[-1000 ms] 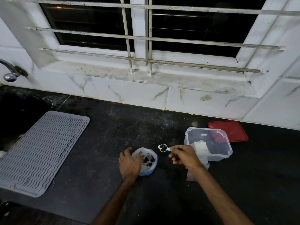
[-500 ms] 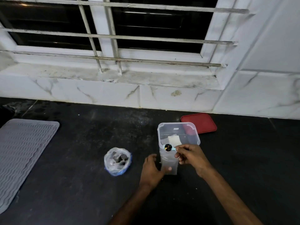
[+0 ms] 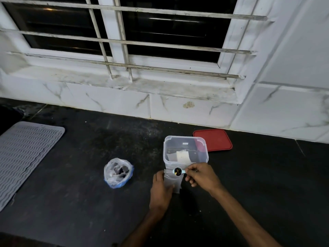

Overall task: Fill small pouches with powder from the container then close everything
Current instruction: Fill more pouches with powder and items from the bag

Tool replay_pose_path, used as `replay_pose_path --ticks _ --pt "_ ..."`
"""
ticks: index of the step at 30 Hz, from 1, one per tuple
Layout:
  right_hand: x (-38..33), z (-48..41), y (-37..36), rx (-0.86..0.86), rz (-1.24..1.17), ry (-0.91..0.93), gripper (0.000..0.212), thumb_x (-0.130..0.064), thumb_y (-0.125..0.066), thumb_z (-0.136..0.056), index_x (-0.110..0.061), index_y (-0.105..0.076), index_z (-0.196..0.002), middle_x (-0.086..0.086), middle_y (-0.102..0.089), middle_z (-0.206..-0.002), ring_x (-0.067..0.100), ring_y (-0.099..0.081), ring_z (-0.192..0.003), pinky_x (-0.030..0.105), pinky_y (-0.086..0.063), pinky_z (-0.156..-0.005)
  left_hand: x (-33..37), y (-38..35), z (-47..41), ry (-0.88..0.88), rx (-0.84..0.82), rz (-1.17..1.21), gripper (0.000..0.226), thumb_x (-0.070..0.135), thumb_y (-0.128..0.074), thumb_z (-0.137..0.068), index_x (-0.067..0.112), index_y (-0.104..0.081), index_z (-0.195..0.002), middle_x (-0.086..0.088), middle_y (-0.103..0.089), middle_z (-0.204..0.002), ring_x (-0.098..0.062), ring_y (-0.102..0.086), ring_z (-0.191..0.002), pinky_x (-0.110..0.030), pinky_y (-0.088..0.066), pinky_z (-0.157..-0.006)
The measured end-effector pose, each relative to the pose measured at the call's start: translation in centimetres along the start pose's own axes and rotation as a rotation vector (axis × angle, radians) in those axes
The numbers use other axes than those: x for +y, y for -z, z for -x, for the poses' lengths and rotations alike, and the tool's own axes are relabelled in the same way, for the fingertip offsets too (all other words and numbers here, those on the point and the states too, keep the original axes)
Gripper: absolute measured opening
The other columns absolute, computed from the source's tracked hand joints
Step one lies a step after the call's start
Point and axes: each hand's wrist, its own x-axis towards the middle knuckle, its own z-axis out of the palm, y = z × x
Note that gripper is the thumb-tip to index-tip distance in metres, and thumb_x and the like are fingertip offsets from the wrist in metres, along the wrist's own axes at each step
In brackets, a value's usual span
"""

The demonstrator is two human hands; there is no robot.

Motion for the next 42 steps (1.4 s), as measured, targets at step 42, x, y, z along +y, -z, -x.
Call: replay_pose_path --ticks 42 --pt "-0.7 0.0 -1.2 0.148 -0.122 0.2 0.012 -0.013 -0.066 -0.09 -0.021 -0.074 -0.091 -0.008 -0.076 -0.077 0.002 -0.069 -0.073 0.018 -0.048 -0.061 -1.0 1.7 0.6 -0.081 -0.045 -0.123 0.071 0.028 -0.068 -0.085 0.025 -0.031 -0.145 0.009 -0.033 -0.143 -0.009 -0.048 -0.125 -0.029 -0.048 -0.101"
